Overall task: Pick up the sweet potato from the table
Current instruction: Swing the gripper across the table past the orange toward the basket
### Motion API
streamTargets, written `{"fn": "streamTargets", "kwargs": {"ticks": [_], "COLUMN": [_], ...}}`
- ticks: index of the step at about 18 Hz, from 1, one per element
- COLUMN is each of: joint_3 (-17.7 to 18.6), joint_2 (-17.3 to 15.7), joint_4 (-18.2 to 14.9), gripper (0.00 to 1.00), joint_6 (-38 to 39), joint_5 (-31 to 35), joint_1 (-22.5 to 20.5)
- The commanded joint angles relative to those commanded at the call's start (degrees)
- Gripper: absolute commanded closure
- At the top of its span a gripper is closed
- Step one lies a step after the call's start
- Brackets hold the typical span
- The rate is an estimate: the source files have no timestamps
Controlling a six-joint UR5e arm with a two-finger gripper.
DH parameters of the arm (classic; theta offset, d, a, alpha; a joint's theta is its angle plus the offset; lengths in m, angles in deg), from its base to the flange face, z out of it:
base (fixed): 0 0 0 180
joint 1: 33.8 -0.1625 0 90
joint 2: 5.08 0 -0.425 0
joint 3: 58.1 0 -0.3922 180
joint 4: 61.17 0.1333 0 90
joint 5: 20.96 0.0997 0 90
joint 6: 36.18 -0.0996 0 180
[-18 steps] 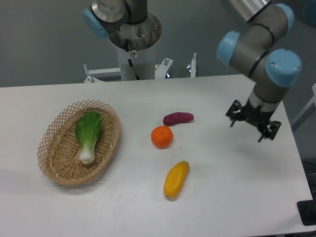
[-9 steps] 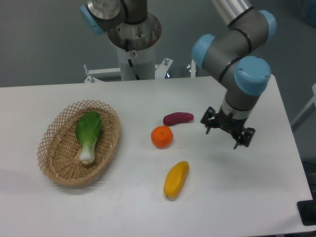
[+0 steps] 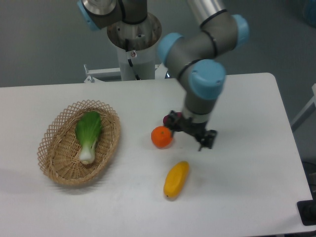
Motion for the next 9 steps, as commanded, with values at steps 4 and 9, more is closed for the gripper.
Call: {"fn": "streamTargets", "kwargs": {"ticks": [4,9], "joint_3": [1.3,2.1], "joint_2": [-0.5,-1.4], "joint_4": [0.0,0.0], "gripper": [0.0,0.0], "joint_6": [4.1,4.9], "joint_5": [0.0,0.0], "joint_1": [5.0,6.9]}}
